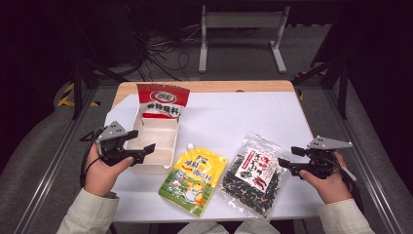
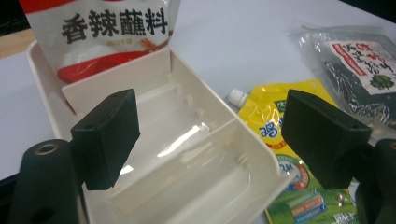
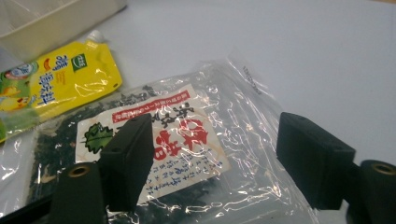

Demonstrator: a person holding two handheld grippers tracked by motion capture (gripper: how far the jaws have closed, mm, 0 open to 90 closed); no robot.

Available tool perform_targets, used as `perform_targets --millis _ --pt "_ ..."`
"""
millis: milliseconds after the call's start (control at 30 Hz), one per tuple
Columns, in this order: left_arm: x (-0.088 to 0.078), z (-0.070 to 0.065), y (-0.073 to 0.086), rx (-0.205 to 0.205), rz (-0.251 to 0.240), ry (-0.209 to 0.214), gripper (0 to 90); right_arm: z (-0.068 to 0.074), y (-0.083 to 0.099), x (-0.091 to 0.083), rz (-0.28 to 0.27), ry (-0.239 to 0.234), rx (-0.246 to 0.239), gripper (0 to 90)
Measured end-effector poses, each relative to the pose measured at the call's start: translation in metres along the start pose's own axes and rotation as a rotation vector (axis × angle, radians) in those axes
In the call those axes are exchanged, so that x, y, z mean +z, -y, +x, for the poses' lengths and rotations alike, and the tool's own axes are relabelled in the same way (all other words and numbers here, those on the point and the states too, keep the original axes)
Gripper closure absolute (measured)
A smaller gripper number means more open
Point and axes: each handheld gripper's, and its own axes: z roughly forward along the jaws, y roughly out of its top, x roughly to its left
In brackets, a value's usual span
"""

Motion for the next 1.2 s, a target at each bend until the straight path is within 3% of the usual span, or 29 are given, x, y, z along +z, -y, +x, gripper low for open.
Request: perform_targets --millis 233,367,900,1200 --pt "-0.004 -0.01 0.01 0.004 0.013 0.024 19.3 -0.009 0.0 0.003 0.018 0.014 0.035 19.2" --pt "-0.003 -0.016 0.011 0.037 0.037 0.002 18.8 -0.014 0.002 0.008 0.052 0.024 0.05 18.0" --pt "0.003 -0.041 0.009 0.094 0.068 0.048 17.5 -0.041 0.018 0.036 0.157 0.085 0.177 13.8" --pt "0.006 -0.046 0.01 0.109 0.078 0.062 17.3 -0.043 0.021 0.045 0.174 0.121 0.186 8.8"
